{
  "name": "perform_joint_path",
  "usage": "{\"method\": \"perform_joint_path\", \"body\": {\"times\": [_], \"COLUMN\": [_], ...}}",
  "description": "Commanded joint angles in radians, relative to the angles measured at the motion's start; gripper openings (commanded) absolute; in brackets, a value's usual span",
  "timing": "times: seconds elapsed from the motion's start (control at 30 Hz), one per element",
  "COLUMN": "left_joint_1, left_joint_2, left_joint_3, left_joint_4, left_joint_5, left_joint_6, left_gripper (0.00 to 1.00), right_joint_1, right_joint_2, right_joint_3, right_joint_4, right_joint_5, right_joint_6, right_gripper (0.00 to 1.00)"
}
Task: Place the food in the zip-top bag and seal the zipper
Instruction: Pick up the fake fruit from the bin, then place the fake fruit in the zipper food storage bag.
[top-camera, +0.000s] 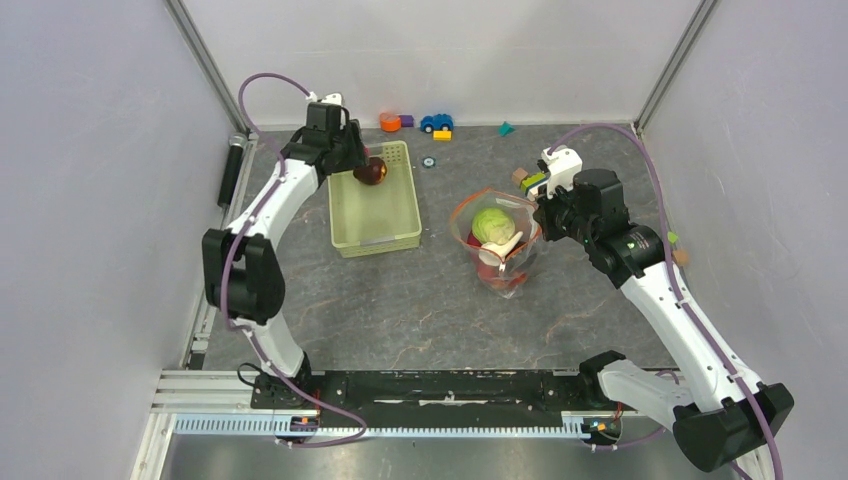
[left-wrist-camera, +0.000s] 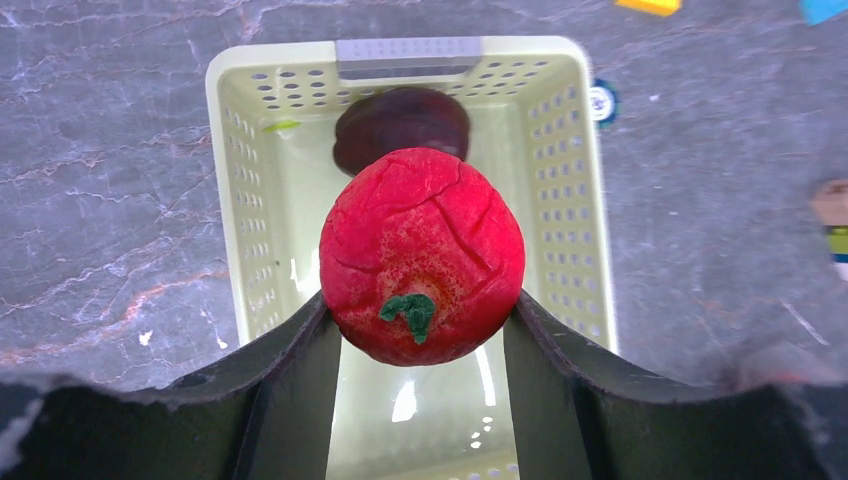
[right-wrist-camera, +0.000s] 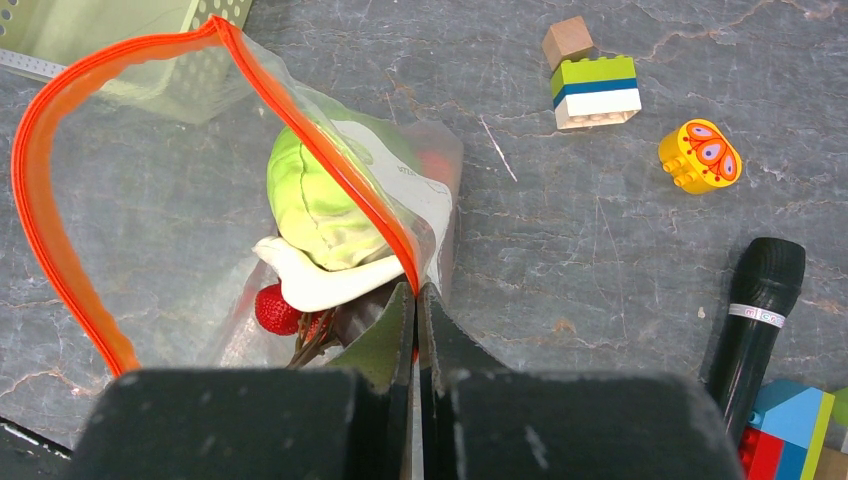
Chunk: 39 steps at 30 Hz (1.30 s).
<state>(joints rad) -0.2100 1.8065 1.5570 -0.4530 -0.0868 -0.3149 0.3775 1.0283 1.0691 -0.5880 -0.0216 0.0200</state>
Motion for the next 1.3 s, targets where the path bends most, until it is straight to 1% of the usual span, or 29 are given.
{"method": "perform_joint_path", "body": {"times": [0.0, 0.1, 0.23, 0.53, 0.63, 0.8, 0.97, 1.27], "left_joint_1": [-0.024, -0.055, -0.109, -0.329, -0.386, -0.457, -0.511, -0.595], "left_joint_2": [-0.132, -0.192, -0.273, -0.364, -0.366, -0.349, -0.317, -0.275], "left_joint_3": [-0.042, -0.059, -0.075, -0.072, -0.060, -0.057, -0.036, -0.012], "left_joint_4": [0.077, 0.083, 0.097, 0.127, 0.130, 0.172, 0.191, 0.182], "left_joint_5": [0.102, 0.126, 0.174, 0.203, 0.210, 0.273, 0.336, 0.368], "left_joint_6": [-0.055, -0.051, -0.030, 0.068, 0.089, 0.081, 0.069, 0.110], "left_gripper": [0.07, 0.07, 0.11, 0.16, 0.17, 0.18, 0.18, 0.19], "right_joint_1": [-0.003, -0.002, -0.003, -0.003, -0.003, -0.003, -0.003, -0.003], "right_joint_2": [-0.022, -0.019, -0.015, -0.008, -0.010, -0.013, -0.017, -0.019], "right_joint_3": [-0.001, -0.003, -0.013, -0.015, -0.015, -0.018, -0.018, -0.023], "right_joint_4": [0.030, 0.037, 0.048, 0.059, 0.060, 0.062, 0.062, 0.065], "right_joint_5": [0.004, -0.004, -0.017, -0.034, -0.038, -0.044, -0.048, -0.048], "right_joint_6": [-0.008, -0.009, -0.008, -0.006, -0.005, -0.005, -0.005, -0.007], "right_gripper": [0.00, 0.00, 0.00, 0.00, 0.00, 0.00, 0.00, 0.00]}}
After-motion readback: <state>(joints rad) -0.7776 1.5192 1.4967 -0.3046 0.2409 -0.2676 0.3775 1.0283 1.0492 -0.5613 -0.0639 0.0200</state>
